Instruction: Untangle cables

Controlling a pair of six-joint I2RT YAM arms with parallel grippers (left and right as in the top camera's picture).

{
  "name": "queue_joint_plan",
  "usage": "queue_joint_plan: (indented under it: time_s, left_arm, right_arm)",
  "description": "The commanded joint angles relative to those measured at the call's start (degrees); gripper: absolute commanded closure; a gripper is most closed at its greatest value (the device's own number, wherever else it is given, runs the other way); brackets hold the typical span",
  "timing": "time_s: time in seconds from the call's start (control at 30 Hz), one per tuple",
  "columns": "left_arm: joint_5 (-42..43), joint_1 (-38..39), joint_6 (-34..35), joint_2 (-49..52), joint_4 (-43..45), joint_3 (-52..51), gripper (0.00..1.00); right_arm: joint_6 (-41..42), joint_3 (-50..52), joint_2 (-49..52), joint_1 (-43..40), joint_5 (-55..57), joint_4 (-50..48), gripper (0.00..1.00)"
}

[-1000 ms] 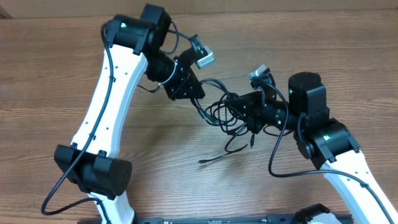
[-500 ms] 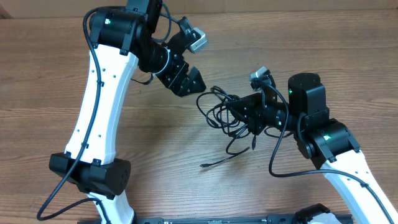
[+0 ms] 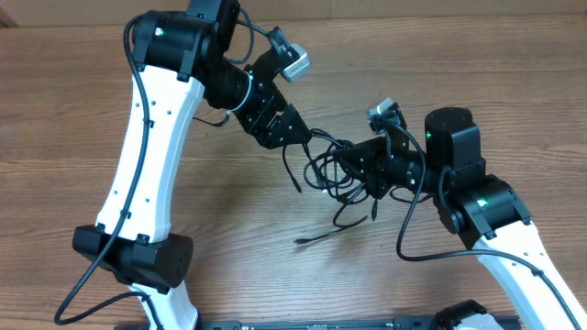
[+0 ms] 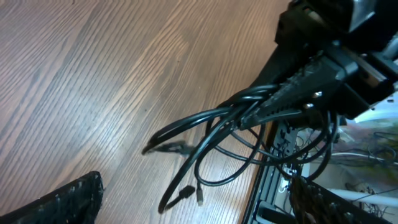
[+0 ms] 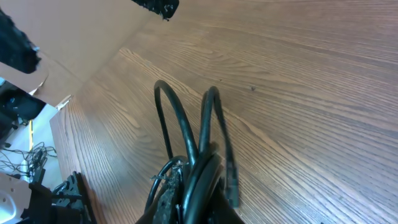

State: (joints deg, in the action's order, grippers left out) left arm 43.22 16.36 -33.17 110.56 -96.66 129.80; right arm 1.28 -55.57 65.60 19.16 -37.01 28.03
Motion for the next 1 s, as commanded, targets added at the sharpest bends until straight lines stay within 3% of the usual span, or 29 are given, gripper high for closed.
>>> queue_joint_plan:
  time_s: [0.0, 0.4, 0.83, 0.87, 0.9, 0.97]
  left_arm:
    - [2.54, -0.02, -2.6, -1.95, -0.15, 1.46, 0.05]
    - [2.23, 0.7, -14.53, -1.95, -0.15, 1.46, 0.0]
    - [-3.21, 4.26, -18.12, -1.95, -0.15, 1.44, 0.03]
    - [-3.19, 4.28, -18.12, -1.95, -0.15, 1.44, 0.04]
    - [-3.17, 4.31, -18.12, -1.92, -0.15, 1.44, 0.12]
    - [-3.08, 4.31, -18.1, -1.92, -0.15, 1.44, 0.55]
  right_arm:
    - [-0.81, 0.0, -0.11, -0.15, 0.09, -0.85, 0.96]
    - [-22.73, 0.0, -0.11, -0.15, -10.6, -2.29, 0.96]
    - [-22.77, 0.0, -0.11, -0.15, -11.3, -8.48, 0.96]
    - [-22.77, 0.0, -0.11, -0.15, -11.3, -8.5, 0.96]
    - [-22.77, 0.0, -0.11, -0.15, -11.3, -8.5, 0.96]
    - [-22.75, 0.0, -0.11, -0.15, -11.32, -8.63, 0.96]
